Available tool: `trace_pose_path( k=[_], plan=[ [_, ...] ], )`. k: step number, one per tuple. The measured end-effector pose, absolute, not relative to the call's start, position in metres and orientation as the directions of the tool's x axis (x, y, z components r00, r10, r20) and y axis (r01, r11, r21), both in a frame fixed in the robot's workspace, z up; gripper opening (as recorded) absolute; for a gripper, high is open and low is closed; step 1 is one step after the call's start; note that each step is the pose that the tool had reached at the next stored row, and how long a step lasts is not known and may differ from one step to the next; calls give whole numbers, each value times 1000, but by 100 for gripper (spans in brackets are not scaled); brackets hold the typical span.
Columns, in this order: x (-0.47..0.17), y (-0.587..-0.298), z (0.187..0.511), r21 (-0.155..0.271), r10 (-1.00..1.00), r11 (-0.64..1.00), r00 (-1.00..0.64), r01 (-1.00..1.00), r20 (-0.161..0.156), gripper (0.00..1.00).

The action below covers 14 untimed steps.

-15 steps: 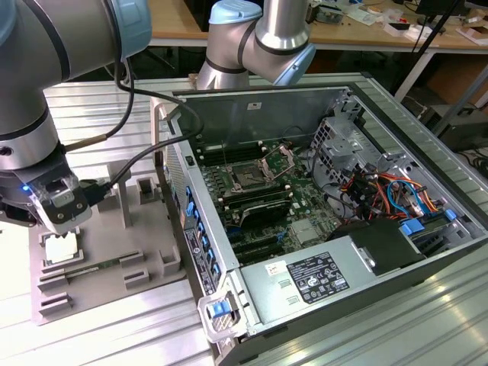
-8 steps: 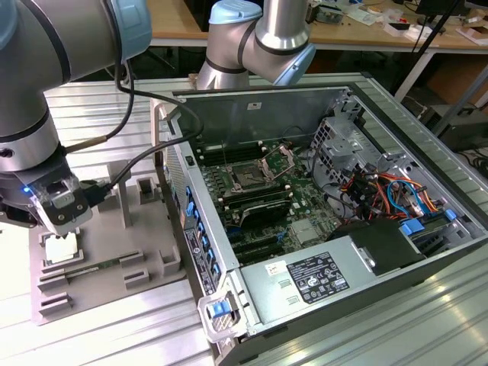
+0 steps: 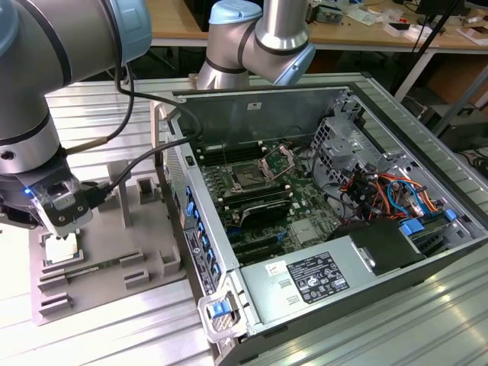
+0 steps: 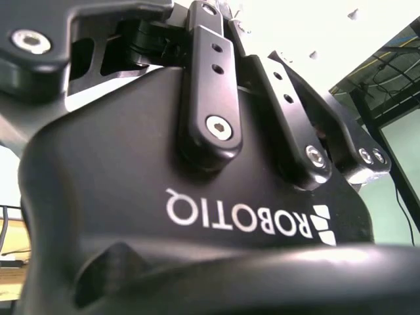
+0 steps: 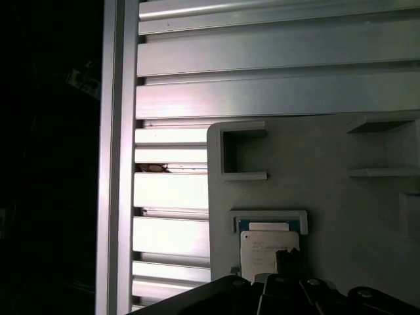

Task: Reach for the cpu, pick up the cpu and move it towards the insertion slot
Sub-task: 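Reach for the cpu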

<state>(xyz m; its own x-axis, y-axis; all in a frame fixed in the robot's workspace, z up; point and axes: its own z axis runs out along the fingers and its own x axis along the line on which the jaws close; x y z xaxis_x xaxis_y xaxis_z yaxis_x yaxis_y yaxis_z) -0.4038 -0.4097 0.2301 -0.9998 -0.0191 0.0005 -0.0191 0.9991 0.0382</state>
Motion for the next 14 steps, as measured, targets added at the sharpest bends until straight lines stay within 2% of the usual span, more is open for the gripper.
trace_pose_path(
  k=[14],
  plan=[
    [-404, -410, 226, 38, -19, 999, -1000, -19, 1, 11]
  ],
)
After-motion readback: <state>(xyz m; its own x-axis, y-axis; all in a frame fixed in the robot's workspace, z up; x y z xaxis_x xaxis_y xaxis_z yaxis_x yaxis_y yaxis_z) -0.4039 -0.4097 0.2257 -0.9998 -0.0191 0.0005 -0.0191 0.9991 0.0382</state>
